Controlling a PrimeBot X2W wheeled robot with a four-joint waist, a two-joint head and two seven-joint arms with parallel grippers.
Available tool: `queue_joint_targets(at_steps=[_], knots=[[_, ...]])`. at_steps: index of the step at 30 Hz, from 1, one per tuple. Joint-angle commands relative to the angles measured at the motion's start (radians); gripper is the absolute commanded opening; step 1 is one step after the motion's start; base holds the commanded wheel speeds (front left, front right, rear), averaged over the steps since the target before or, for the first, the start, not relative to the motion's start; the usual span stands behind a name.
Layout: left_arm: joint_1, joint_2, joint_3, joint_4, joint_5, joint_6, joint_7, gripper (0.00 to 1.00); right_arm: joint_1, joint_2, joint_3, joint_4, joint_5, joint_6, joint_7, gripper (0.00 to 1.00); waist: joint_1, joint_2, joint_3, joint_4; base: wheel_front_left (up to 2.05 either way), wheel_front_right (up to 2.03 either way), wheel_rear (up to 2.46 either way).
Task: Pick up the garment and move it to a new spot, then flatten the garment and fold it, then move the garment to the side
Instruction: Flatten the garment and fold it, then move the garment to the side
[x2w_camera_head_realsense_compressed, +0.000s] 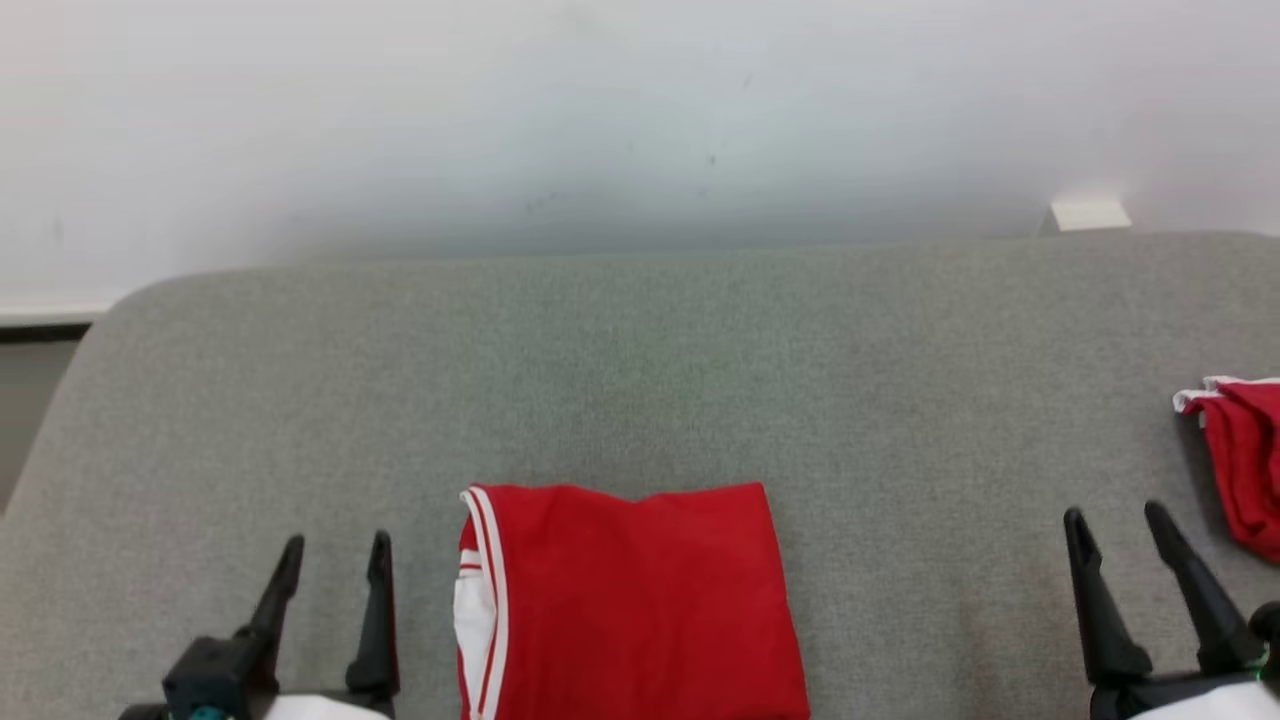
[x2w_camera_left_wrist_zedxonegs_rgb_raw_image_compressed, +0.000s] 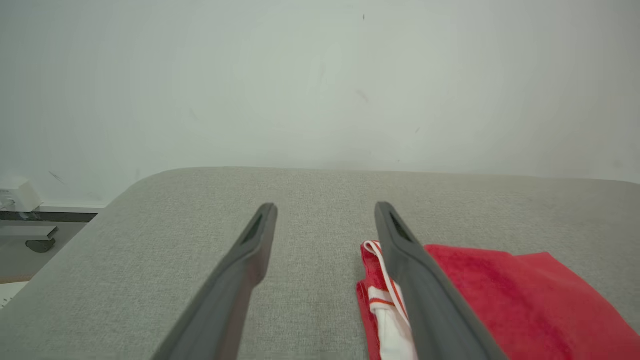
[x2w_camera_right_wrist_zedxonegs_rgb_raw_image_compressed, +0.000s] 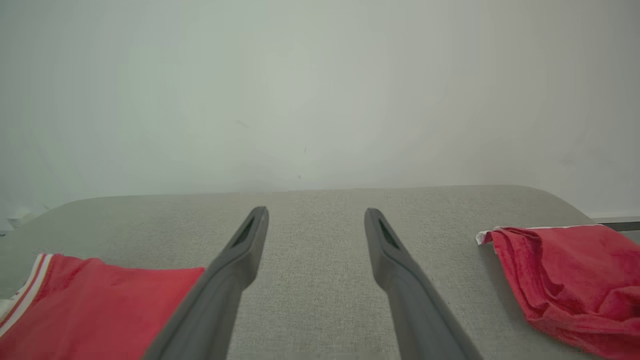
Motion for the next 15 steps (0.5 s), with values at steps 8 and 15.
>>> queue_joint_targets(at_steps=[8,15], knots=[[0.087,0.013,-0.012,0.018,-0.026,0.003,0.009,1.0,0.113,0.026,-0.004,-0.064,-0.022,0.0,0.064,1.0,0.0001,0.0,-0.096,-0.002,0.0,0.0,0.0],[0.095,0.017,-0.012,0.034,-0.032,-0.004,0.0,1.0,0.145,0.037,-0.009,-0.091,-0.027,0.0,0.086,1.0,0.0001,0.0,-0.111,0.013,0.0,0.0,0.0]])
